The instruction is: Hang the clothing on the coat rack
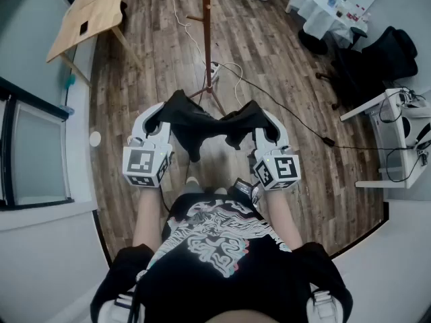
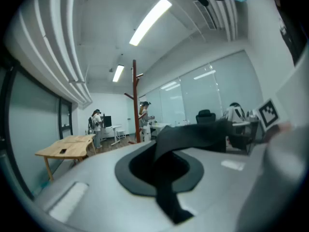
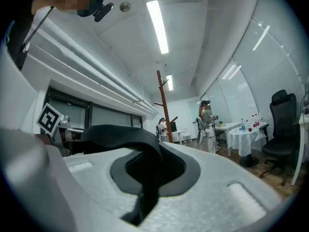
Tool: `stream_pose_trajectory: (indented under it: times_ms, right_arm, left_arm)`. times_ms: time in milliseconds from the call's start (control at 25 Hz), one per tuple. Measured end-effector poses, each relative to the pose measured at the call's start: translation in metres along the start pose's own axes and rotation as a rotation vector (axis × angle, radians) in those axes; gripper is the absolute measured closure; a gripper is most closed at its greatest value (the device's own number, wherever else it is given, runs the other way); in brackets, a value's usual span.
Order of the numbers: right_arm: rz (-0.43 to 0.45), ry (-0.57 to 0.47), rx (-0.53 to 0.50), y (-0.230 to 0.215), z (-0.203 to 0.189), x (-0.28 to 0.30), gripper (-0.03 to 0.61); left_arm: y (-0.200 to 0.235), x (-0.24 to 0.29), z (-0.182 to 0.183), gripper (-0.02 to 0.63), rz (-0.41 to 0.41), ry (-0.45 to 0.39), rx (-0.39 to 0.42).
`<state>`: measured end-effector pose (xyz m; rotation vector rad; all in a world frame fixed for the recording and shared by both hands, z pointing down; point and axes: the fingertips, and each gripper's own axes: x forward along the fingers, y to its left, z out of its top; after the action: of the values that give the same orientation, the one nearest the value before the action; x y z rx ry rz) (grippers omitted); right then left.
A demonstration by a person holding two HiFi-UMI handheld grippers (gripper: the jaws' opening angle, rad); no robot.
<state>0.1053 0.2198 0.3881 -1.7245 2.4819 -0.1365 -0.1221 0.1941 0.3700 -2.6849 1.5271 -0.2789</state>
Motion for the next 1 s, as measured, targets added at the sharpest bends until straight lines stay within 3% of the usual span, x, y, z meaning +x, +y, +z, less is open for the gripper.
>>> stream_pose_trajectory:
  times_ms: [200,640,1000]
  right_arm:
    - [0.004,-0.008,0.006,0.011,0.004,-0.009,0.568]
    - [0.030,-0.038,0.039,0.006,0.010,-0.021,0.568]
    - [0.041,-0.040,0.009,0.007,0.014,-0.028,0.568]
  left_arm:
    - [0.002,-0.009,0.007,0.615,0.008,-0.027,-0.085]
    - [-0.012,-0.015,0.009,0.615,0.010,-0.027,-0.083]
    - [-0.018,-0.026,0.013,0.615,0.030,-0.033,-0.068]
